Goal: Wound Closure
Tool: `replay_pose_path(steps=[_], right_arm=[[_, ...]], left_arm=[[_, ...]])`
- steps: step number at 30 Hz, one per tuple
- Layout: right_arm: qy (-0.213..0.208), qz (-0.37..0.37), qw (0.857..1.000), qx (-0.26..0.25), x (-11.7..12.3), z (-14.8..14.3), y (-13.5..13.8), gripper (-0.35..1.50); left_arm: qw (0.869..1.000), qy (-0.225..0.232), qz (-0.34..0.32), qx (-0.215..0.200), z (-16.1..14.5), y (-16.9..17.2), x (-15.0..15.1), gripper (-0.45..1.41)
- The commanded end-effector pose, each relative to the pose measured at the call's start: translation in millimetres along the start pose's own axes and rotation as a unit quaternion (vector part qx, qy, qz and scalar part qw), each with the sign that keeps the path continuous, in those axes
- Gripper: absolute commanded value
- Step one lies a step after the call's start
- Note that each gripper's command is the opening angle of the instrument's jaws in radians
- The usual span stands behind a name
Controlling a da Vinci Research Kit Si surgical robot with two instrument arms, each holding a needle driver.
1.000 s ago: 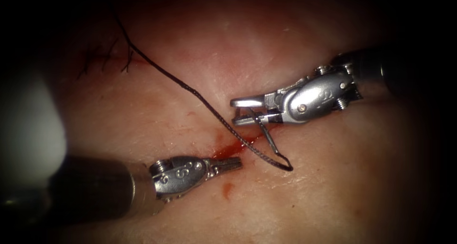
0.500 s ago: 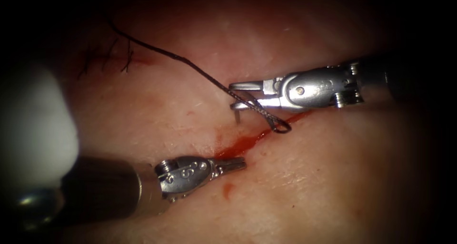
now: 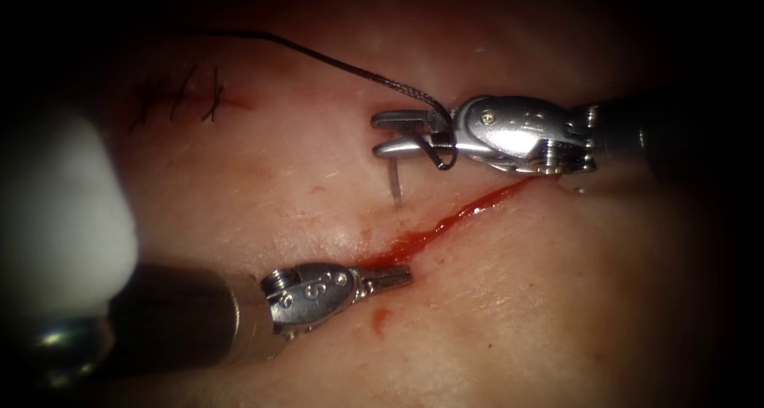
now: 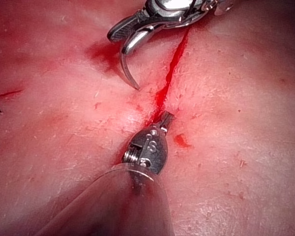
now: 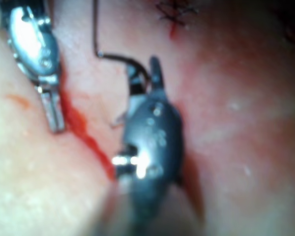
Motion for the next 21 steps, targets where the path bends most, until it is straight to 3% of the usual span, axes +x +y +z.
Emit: replay_pose_path(steps=[1, 11, 16, 21], right_arm=[[-0.001, 0.011, 1.000, 0.003, 0.1, 0.9, -0.2, -0.35], [-0.010, 0.142, 0.989, 0.025, 1.6, 0.8, 0.0, -0.35], [-0.006, 0.152, 0.988, 0.020, 2.7, 0.5, 0.5, -0.35], [-0.017, 0.219, 0.975, 0.044, 2.2, 0.8, -0.2, -0.35]], left_arm=[[1.000, -0.002, -0.001, -0.002, 0.9, 0.9, -0.8, -0.25], [1.000, -0.010, -0.001, -0.002, 0.8, 0.7, -1.3, -0.25], [1.000, -0.013, -0.003, -0.002, 0.8, 0.7, -1.6, -0.25], [1.000, -0.014, -0.002, -0.003, 0.6, 0.6, -1.7, -0.25]])
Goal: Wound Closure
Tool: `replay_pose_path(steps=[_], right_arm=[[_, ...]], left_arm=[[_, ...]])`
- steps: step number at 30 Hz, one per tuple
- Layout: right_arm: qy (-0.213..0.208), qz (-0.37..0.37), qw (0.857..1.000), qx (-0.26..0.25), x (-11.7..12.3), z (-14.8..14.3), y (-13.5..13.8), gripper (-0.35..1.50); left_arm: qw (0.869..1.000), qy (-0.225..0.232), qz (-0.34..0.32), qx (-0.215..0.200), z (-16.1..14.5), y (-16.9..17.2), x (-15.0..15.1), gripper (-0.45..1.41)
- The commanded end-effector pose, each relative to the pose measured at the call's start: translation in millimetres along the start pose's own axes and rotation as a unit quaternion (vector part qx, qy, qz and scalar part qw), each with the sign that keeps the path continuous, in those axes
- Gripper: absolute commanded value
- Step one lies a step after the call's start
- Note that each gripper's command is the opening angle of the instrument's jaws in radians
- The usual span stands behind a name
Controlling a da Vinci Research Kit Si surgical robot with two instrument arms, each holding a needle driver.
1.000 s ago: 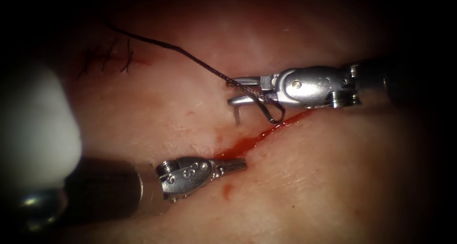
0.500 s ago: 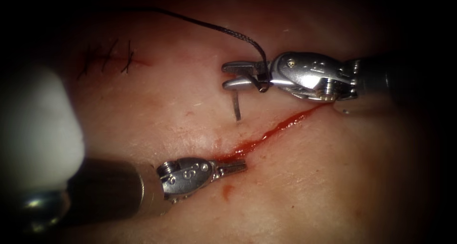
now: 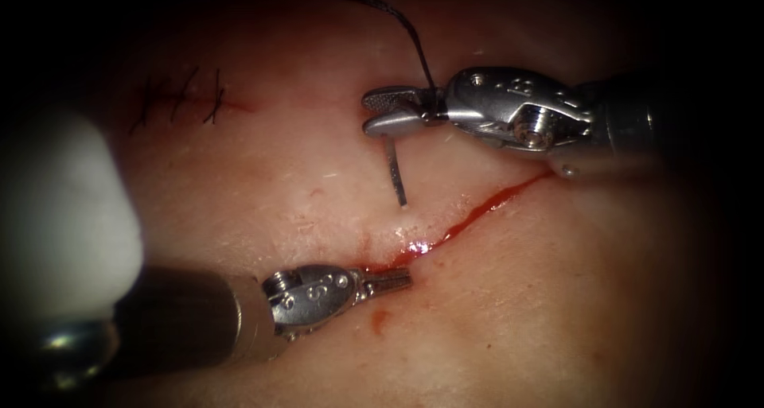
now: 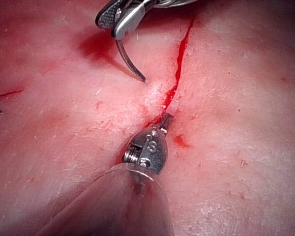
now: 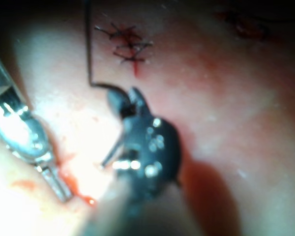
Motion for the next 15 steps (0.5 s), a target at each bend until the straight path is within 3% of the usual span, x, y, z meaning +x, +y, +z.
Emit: replay_pose_path(steps=[1, 4, 15], right_arm=[[-0.010, 0.027, 1.000, 0.011, -0.8, 1.5, -0.2, -0.35], [-0.022, 0.078, 0.996, 0.031, -1.2, 1.8, -0.4, -0.35], [-0.037, 0.206, 0.978, -0.001, -1.8, 1.4, -1.2, -0.35]], left_arm=[[1.000, 0.000, -0.001, -0.002, 0.8, 0.8, -0.6, -0.25], [1.000, 0.000, -0.001, -0.003, 0.7, 0.8, -0.7, -0.25], [1.000, 0.000, -0.003, -0.004, 0.5, 0.6, -0.8, -0.25]])
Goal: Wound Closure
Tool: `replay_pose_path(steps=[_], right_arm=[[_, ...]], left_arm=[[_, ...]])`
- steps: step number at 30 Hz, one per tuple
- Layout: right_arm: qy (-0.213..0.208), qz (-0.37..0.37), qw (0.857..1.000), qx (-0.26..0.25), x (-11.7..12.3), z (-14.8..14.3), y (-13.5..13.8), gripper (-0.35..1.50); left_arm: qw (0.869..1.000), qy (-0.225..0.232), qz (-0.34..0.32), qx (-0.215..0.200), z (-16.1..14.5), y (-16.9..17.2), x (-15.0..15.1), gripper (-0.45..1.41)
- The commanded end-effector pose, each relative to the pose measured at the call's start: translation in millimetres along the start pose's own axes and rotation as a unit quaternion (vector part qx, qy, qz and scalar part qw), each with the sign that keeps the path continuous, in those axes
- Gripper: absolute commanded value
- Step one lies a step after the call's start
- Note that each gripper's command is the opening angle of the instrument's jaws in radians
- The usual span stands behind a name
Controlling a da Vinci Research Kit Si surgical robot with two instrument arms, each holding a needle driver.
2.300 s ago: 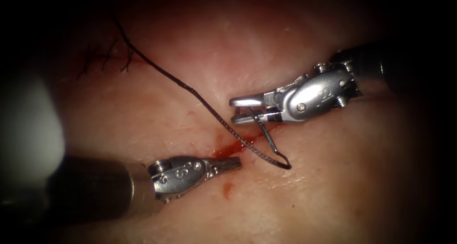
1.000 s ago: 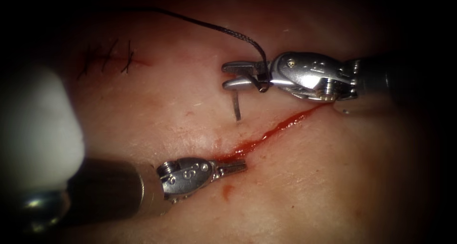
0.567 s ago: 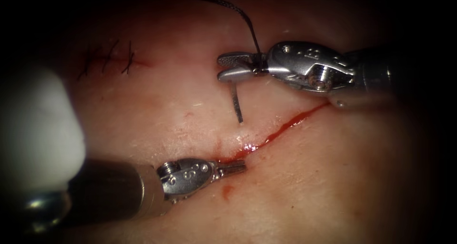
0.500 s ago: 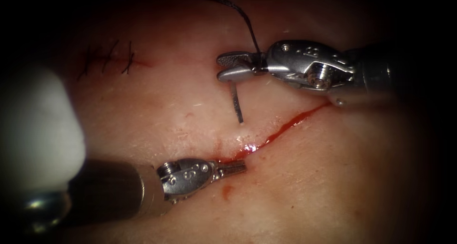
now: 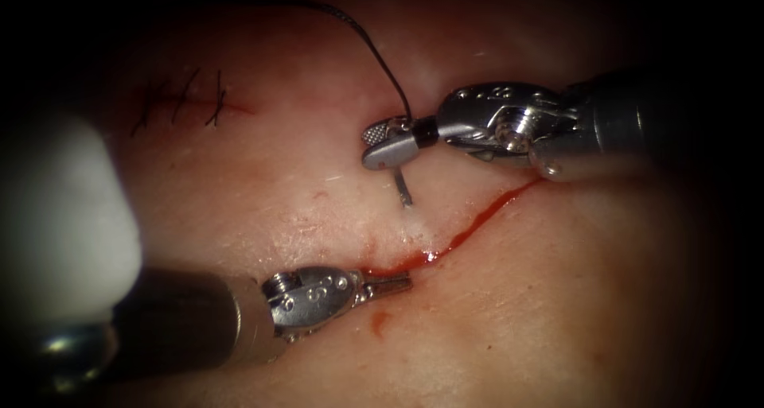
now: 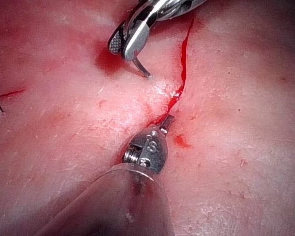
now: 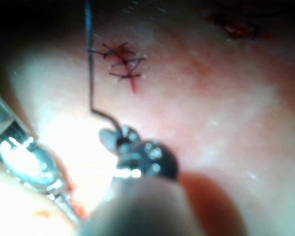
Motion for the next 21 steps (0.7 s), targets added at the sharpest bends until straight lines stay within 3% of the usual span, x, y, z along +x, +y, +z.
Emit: replay_pose_path(steps=[1, 15, 16, 17, 18, 19, 21], right_arm=[[-0.003, 0.011, 1.000, -0.004, -0.1, 1.0, 0.3, -0.35], [0.023, 0.060, 0.998, 0.006, 0.6, 1.2, 1.1, -0.30], [0.040, 0.059, 0.997, -0.007, 0.5, 1.2, 1.3, 0.19], [0.058, 0.056, 0.996, -0.023, 0.2, 1.3, 1.7, 0.93], [0.058, 0.056, 0.996, -0.023, 0.2, 1.3, 1.7, 0.93], [0.063, 0.041, 0.997, -0.029, 0.0, 1.3, 2.0, 1.13], [0.065, -0.004, 0.997, -0.048, -0.2, 1.2, 2.9, 1.33]], left_arm=[[1.000, 0.000, -0.002, -0.002, 0.9, 0.8, -0.6, -0.25], [1.000, 0.000, -0.002, -0.002, 0.9, 0.8, -0.6, -0.25], [1.000, 0.000, -0.002, -0.002, 0.9, 0.8, -0.6, -0.25], [1.000, 0.000, -0.002, -0.002, 0.9, 0.8, -0.6, -0.25], [1.000, 0.000, -0.002, -0.002, 0.9, 0.8, -0.6, -0.25], [1.000, 0.000, -0.002, -0.002, 0.9, 0.8, -0.6, -0.25], [1.000, 0.000, -0.002, -0.002, 0.9, 0.8, -0.6, -0.25]])
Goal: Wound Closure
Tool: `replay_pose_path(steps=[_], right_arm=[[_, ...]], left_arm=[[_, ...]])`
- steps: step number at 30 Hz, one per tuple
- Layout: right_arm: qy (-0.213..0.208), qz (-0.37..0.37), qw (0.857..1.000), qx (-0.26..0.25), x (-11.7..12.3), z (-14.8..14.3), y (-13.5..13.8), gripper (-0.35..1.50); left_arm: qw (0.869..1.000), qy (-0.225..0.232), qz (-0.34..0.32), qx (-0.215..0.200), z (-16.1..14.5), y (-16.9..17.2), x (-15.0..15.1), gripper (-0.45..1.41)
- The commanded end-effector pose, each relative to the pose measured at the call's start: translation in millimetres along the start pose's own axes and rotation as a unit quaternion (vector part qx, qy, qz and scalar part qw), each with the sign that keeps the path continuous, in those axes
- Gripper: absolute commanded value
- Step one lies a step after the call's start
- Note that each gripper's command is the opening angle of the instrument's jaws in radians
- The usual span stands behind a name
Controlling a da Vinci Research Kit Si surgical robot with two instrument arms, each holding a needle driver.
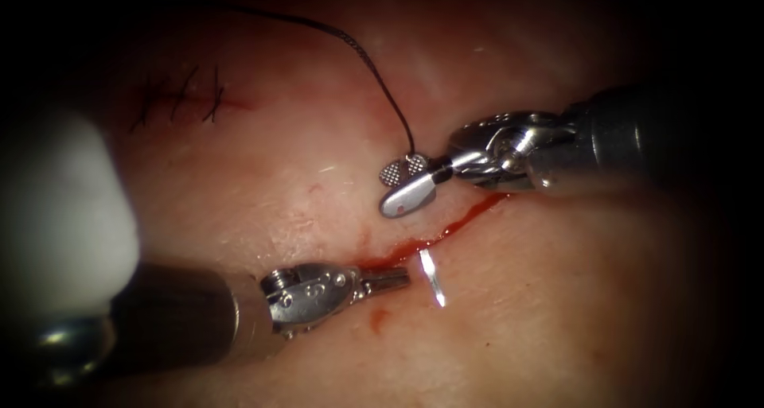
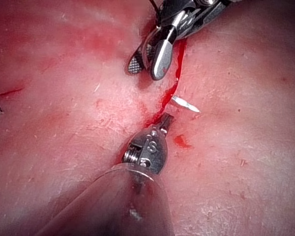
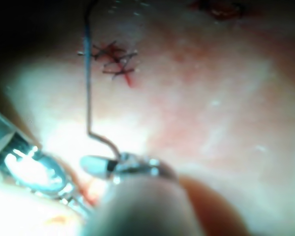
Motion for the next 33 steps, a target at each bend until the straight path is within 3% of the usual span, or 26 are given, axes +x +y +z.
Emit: replay_pose_path(steps=[1, 6, 9, 14, 22, 24, 25, 26, 27, 31, 33], right_arm=[[-0.002, -0.022, 1.000, -0.008, -0.6, 0.6, 0.9, 1.35], [0.032, -0.129, 0.990, -0.051, 1.6, -0.9, 1.6, 1.37], [0.075, -0.216, 0.971, -0.073, 4.6, -2.3, 0.4, 1.28], [0.104, -0.266, 0.952, -0.105, 7.2, -2.6, -0.5, 1.25], [0.077, -0.279, 0.955, -0.065, 6.7, 0.3, 0.7, 1.25], [0.072, -0.282, 0.955, -0.058, 6.6, 0.6, 0.8, 1.15], [0.069, -0.283, 0.955, -0.051, 6.6, 0.6, 0.8, 0.95], [0.062, -0.284, 0.956, -0.040, 6.6, 0.6, 0.8, 0.56], [0.042, -0.288, 0.957, -0.012, 6.6, 0.6, 0.9, -0.35], [0.036, -0.238, 0.970, -0.019, 6.6, 0.4, 1.2, -0.35], [0.024, -0.159, 0.987, -0.007, 5.4, 1.1, 1.7, -0.35]], left_arm=[[1.000, 0.000, -0.002, -0.002, 0.9, 0.8, -0.6, -0.25], [1.000, 0.000, -0.002, -0.002, 0.9, 0.9, -0.6, -0.25], [1.000, 0.000, -0.002, -0.002, 0.9, 0.9, -0.6, -0.25], [1.000, 0.000, -0.002, -0.001, 0.9, 1.0, -0.6, -0.25], [1.000, 0.000, -0.001, -0.002, 0.8, 1.1, -0.7, -0.25], [1.000, 0.000, -0.001, -0.002, 0.7, 1.1, -0.7, -0.25], [1.000, 0.000, -0.001, -0.002, 0.7, 1.1, -0.7, -0.25], [1.000, 0.000, -0.001, -0.002, 0.7, 1.1, -0.7, -0.25], [1.000, 0.000, -0.001, -0.002, 0.7, 1.1, -0.8, -0.25], [1.000, 0.000, -0.001, -0.003, 0.5, 1.1, -0.8, -0.25], [1.000, 0.000, -0.001, -0.003, 0.5, 1.1, -0.8, -0.25]])
